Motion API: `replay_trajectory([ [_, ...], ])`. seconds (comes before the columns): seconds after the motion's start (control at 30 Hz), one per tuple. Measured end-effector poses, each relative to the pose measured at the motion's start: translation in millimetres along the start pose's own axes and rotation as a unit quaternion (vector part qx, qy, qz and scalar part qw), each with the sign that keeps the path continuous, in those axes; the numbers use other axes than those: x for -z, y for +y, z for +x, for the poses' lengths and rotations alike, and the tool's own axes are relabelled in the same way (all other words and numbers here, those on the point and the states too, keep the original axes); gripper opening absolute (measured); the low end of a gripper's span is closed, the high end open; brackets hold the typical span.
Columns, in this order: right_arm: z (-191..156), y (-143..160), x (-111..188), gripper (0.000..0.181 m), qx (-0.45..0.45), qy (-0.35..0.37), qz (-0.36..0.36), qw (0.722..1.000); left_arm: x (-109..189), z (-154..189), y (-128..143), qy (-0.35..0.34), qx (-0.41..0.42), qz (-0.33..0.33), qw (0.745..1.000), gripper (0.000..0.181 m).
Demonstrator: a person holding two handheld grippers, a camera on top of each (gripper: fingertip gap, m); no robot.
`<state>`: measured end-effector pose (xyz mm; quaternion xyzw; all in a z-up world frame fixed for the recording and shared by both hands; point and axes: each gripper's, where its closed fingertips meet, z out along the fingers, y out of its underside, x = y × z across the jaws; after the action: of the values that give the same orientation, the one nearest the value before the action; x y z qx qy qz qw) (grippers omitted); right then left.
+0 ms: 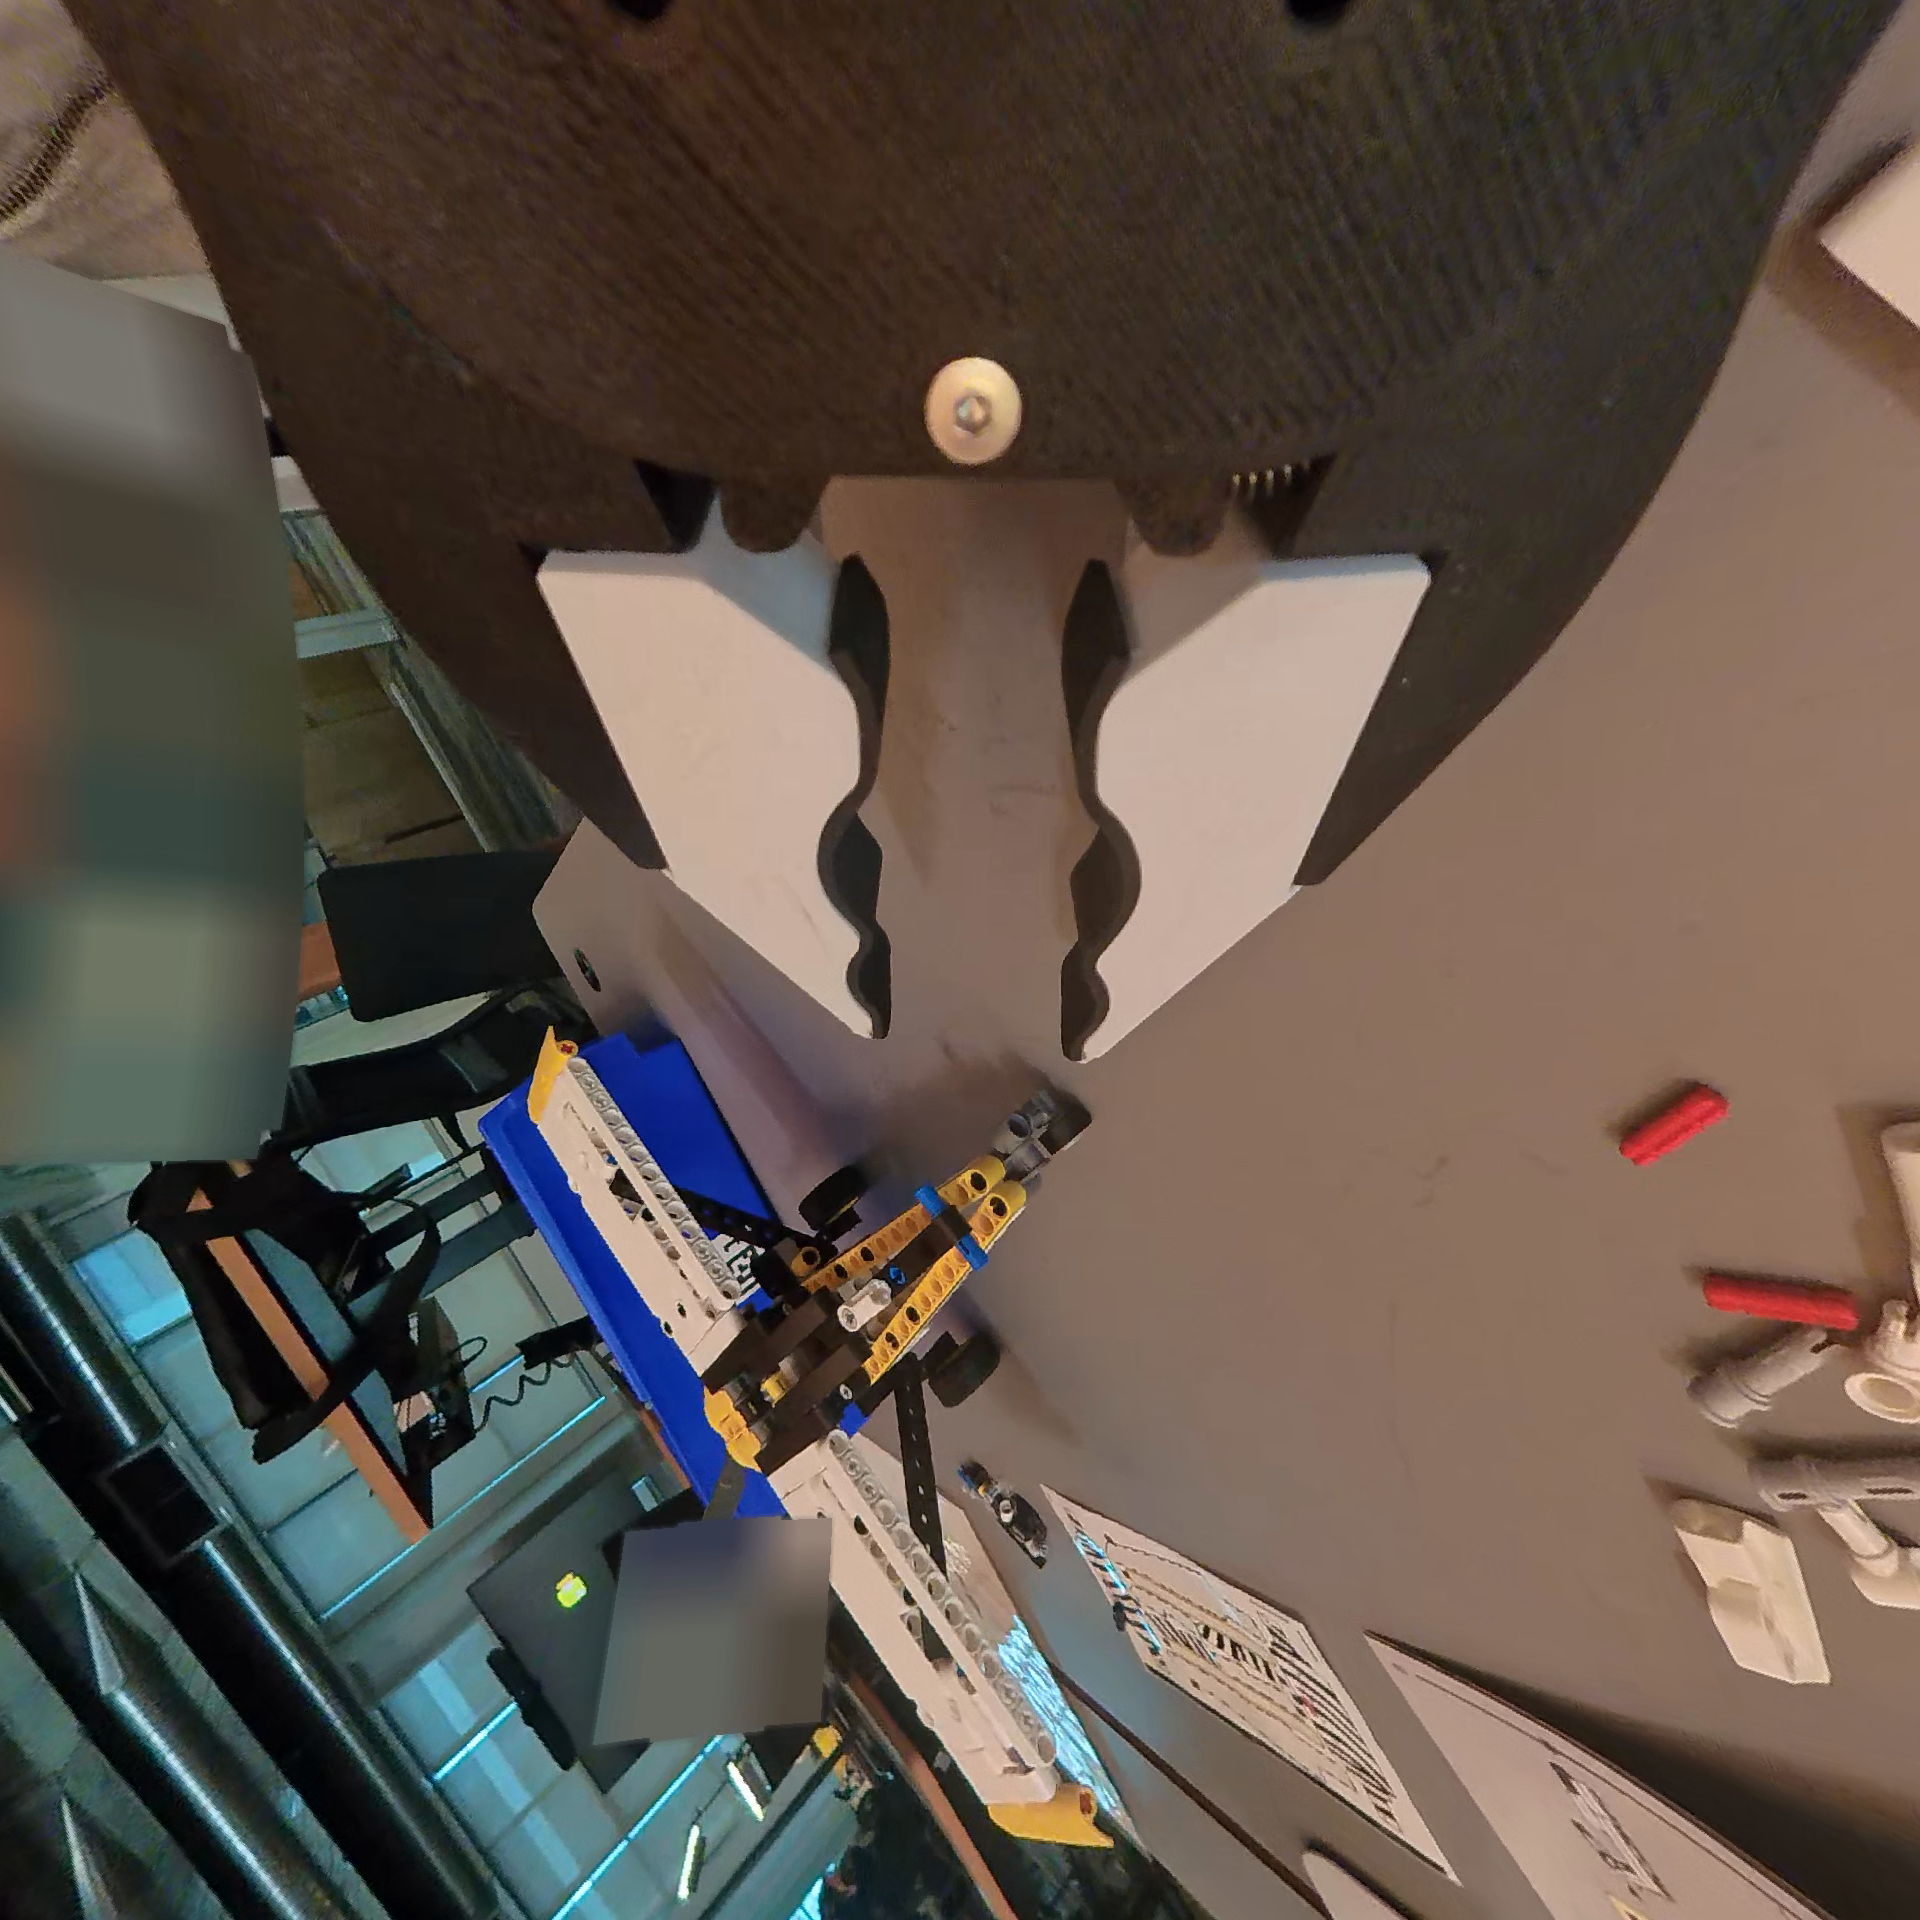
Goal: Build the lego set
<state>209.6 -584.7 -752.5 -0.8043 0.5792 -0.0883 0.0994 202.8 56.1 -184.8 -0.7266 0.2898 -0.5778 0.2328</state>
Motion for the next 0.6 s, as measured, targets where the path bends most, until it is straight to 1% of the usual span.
replay_trajectory([
  [0.1, -2.8, 10.4, -4.0, 0.019, -0.01, -0.012, -0.007, 1.0, 1.0, -0.5, -1.6, 0.0, 0.003, 0.006, 1.0, 0.031],
  [0.33, -0.6, 37.5, -8.2, 0.023, -0.026, -0.012, -0.021, 0.999, 0.6, -1.6, -1.1, -0.001, 0.006, 0.005, 1.0, 0.032],
  [0.43, -4.3, 40.0, -7.4, 0.022, -0.022, -0.015, -0.015, 1.0, 1.1, -1.5, -1.6, -0.001, 0.006, 0.007, 1.0, 0.032],
  [0.6, -12.0, 35.4, -8.6, 0.023, -0.002, -0.018, -0.009, 1.0, 0.8, -2.4, -1.1, -0.004, 0.007, 0.005, 1.0, 0.034],
])
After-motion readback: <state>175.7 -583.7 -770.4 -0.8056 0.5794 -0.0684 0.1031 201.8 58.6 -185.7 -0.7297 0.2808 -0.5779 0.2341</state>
